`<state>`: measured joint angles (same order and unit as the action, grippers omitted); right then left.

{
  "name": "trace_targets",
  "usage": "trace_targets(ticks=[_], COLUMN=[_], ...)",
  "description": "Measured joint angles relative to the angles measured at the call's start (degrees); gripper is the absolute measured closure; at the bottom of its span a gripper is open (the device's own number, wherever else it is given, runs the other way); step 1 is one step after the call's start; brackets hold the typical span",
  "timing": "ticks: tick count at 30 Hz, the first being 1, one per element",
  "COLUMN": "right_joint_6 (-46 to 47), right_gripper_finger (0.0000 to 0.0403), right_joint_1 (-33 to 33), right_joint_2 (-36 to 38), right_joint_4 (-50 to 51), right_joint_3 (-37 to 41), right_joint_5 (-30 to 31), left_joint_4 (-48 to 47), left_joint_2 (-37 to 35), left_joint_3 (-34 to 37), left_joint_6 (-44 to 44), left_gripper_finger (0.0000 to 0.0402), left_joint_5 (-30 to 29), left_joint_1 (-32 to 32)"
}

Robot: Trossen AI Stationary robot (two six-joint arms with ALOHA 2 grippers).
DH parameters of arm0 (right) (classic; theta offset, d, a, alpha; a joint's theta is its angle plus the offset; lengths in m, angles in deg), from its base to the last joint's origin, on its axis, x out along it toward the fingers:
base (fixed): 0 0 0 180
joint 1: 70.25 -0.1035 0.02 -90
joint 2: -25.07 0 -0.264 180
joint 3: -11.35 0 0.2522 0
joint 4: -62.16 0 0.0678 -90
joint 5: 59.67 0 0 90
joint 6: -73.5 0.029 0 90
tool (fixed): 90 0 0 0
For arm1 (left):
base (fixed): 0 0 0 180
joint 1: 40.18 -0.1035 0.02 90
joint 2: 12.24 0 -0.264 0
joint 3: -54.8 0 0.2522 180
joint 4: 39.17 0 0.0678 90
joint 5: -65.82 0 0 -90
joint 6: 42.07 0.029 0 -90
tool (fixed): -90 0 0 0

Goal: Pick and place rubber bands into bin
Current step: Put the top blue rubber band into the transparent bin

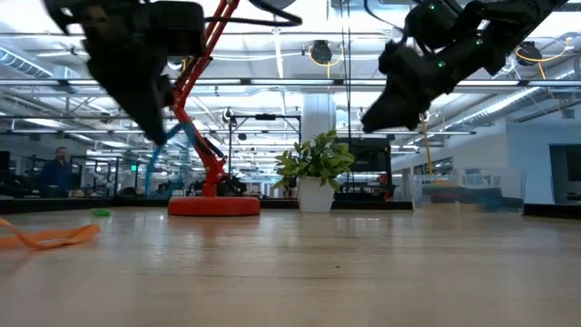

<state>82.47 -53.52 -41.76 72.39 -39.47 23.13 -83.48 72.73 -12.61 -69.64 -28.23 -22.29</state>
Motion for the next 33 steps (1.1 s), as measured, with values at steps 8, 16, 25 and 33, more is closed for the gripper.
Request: trace_targets(ticks=[8,16,25,33], right_joint_6=[-9.49,-11.67,-13.93,-14.14], right_gripper_finger=[0.0251,0.0259,0.0259,0.0259], right_joint_1=[-6.86,-15.2,-20.06,-21.85], right_joint_2=[0.0,-0.69,-11.67,-20.14], right_joint_4=[-7.41,-13.34,-29.01,-40.89], right_joint_3=[-0.01,0.0,0.0,-0.02], right_joint_5=[-6.4,-5.17,1.3,1.13], left_joint_4=[16.96,28.53,33.84,34.19], left_joint_2=[0.12,0.24,0.24,0.24], left_joint_3=[0.02,0.02,0.02,0.02], left_joint_6=[16.87,29.91,35.1,36.1], left_gripper_finger=[0.0401,0.04,0.0399,0.0397], left_joint_5=[-4.16,-4.56,-5.08,-8.63], left_joint_1=[-5.78,-8.83,-9.03,-9.14])
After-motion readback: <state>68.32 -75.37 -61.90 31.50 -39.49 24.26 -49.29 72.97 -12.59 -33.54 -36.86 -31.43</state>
